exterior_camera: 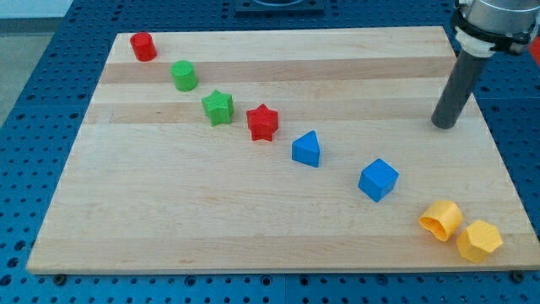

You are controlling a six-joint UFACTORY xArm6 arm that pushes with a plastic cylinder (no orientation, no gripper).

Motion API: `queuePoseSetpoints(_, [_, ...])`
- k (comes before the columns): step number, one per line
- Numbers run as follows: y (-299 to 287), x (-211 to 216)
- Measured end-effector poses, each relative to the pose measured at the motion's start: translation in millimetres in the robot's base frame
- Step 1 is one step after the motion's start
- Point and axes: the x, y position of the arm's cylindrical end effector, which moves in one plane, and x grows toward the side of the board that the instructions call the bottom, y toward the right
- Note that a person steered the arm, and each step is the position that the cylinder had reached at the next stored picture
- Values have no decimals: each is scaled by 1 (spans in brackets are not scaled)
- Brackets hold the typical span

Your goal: Move your arm to the top center

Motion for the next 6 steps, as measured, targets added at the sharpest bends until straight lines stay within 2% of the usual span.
queuePoseSetpoints(3, [1,-13])
queuePoseSetpoints(6, [-33,-105])
